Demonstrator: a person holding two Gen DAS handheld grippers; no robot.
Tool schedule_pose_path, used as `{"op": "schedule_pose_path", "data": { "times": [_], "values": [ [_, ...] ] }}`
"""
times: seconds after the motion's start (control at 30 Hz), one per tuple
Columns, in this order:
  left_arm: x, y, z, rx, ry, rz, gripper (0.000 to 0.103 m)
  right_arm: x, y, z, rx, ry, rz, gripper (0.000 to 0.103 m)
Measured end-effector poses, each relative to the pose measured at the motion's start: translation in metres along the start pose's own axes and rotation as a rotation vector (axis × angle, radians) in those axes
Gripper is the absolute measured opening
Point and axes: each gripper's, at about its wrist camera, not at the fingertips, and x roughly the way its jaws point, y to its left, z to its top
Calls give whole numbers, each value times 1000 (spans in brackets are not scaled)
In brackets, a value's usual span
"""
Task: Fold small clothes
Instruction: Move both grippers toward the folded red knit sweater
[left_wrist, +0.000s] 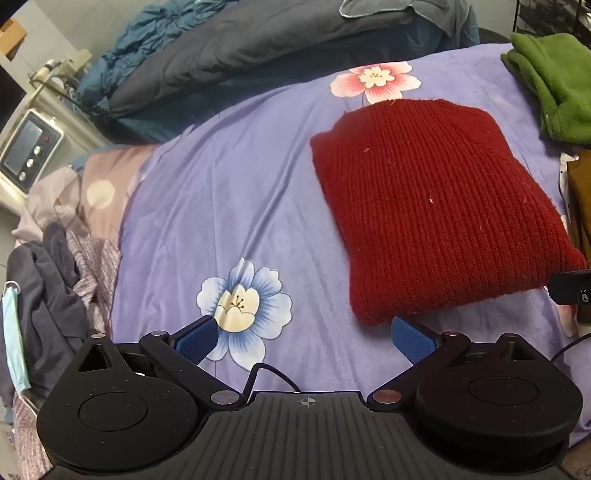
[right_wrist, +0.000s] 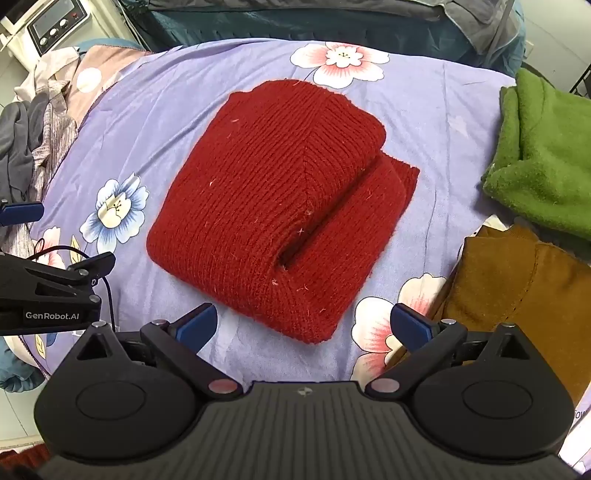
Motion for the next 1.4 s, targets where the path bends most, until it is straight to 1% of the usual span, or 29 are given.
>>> {"op": "schedule_pose_path", "data": {
  "times": [0.33,0.63,0.9,1.0,1.03,1.1,1.4],
  "values": [
    [2,-5,-1,0,3,3,103,2,-1,0,4,7,5,100],
    [5,0,-2,-6,24,1,103,3,-2,0,4,12,8,101],
    [8,-3,-2,0,10,21,103,7,-2,0,2,27,7,101],
    [10,-2,-2,0,16,19,103,8,-2,0,0,28,9,101],
    [10,-2,-2,-2,23,7,103,8,-2,0,1,28,9,101],
    [11,-2,-2,2,27,14,103,9,-2,0,3,29,10,101],
    [16,-3,-1,0,45,1,103,12,-3,4,1,36,11,101]
  ]
}}
